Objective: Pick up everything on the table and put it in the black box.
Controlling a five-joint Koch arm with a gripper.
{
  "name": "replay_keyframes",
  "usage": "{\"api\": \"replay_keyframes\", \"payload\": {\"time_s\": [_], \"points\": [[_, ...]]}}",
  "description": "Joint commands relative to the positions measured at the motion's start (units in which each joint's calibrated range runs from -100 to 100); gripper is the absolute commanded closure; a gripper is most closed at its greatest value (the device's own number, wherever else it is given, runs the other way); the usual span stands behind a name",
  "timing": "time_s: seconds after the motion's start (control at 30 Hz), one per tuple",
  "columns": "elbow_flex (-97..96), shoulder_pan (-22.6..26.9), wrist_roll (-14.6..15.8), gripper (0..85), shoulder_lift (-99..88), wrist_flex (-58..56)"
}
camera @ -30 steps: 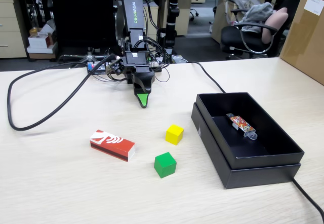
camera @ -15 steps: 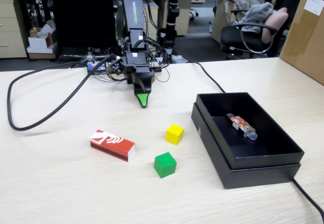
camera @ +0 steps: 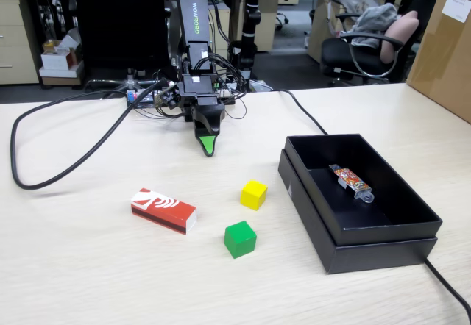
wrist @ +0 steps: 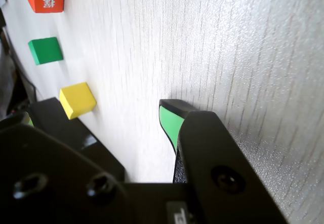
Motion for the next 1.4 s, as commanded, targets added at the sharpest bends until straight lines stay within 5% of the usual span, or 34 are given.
{"api": "replay_keyframes", "payload": {"time_s": [0.0, 1.0, 1.37], "points": [[-0.8, 0.0, 0.3, 36.7, 0.2, -0.5], [1.3, 1.3, -0.3, 36.6, 1.2, -1.6], [31.9, -0.2, 1.4, 36.6, 4.8, -41.6]]}}
